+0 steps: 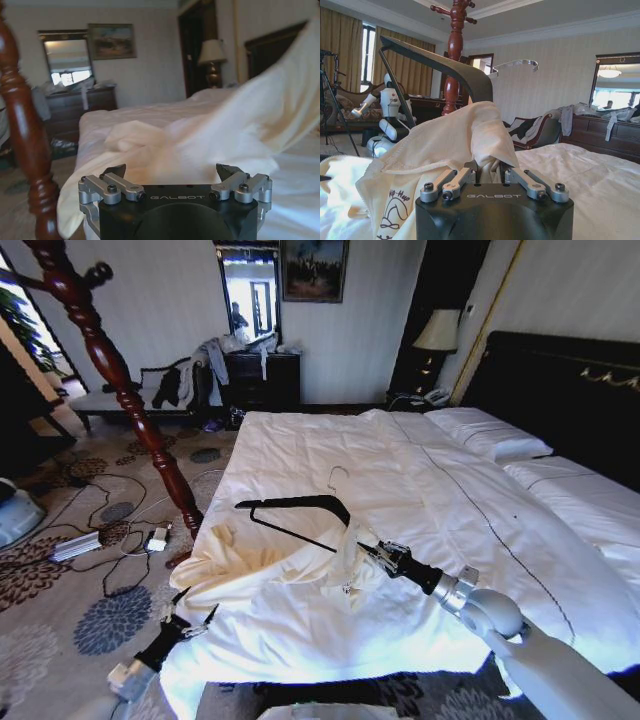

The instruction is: Pick up the clothes from the bed and hang them on the clothes hanger.

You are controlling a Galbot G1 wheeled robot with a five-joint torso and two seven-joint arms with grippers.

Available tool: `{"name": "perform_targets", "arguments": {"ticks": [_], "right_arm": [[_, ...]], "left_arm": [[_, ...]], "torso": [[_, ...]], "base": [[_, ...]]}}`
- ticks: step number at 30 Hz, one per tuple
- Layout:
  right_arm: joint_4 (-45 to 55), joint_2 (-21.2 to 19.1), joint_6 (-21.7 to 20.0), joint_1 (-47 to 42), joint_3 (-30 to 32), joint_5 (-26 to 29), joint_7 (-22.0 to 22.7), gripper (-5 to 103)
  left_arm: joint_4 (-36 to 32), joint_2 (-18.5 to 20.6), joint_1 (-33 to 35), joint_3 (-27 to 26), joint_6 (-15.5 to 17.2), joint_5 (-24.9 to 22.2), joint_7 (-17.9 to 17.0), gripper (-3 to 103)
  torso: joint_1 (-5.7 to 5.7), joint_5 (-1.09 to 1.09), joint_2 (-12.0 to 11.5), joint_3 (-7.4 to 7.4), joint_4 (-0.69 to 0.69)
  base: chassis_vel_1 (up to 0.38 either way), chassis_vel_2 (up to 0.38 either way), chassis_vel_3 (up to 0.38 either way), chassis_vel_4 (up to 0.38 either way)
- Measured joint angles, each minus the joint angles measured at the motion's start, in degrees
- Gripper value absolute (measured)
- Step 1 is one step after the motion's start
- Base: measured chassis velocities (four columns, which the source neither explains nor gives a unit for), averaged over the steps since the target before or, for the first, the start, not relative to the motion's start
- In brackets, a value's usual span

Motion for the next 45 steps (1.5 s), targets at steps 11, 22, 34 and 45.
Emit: {"name": "perform_targets", "arguments": {"ticks": [11, 22, 34, 45], "right_arm": [[-0.3, -0.2, 0.1, 0.5, -0.4, 0.0, -0.1, 18], [-0.8, -0.3, 0.8, 0.5, -0.4, 0.2, -0.3, 18], [-0.9, -0.7, 1.2, 0.2, -0.2, 0.2, -1.0, 18], [-1.0, -0.8, 1.0, 0.1, -0.7, 0.1, -0.9, 18]], "left_arm": [[2.7, 0.5, -0.7, -1.9, 0.1, -5.6, 5.0, 100], [-16.7, 2.6, 2.4, 4.8, 2.3, 6.4, 4.8, 100], [-21.4, 12.0, -9.3, 6.4, 38.0, -1.2, -26.4, 100], [-19.1, 19.3, -10.0, 13.9, 45.3, -15.0, -23.1, 100]], "torso": [[0.00, -0.01, 0.0, 0.00, -0.01], [0.00, 0.01, 0.0, 0.00, -0.02], [0.01, 0.01, 0.0, 0.01, -0.01], [0.01, -0.01, 0.0, 0.01, 0.00]], "base": [[0.000, 0.000, 0.000, 0.000], [0.000, 0.000, 0.000, 0.000], [0.000, 0.000, 0.000, 0.000], [0.000, 0.000, 0.000, 0.000]]}}
